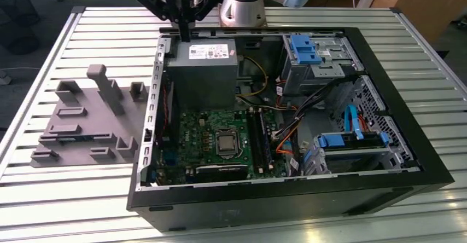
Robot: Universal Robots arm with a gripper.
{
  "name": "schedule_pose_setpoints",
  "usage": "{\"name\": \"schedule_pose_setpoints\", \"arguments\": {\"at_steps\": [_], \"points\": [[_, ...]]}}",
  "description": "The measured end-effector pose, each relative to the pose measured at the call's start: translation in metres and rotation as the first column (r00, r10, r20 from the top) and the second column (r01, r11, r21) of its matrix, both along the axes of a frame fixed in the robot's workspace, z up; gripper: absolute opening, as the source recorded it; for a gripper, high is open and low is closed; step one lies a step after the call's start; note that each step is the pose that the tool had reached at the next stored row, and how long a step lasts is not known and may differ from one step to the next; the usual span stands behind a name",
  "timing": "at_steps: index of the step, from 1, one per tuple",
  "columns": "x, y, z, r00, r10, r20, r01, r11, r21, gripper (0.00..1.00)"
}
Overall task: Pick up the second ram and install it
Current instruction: 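Reach for the second ram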
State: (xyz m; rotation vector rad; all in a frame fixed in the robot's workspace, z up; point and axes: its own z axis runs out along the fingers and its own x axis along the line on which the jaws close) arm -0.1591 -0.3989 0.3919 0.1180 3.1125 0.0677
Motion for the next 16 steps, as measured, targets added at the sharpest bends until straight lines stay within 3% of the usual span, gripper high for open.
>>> {"name": "schedule_pose_setpoints", "arguments": {"at_steps": [16], "points": [[-0.0067,0.0000,-0.0008,1.0000,0.000,0.0000,0.000,1.0000,0.0000,0.11]]}}
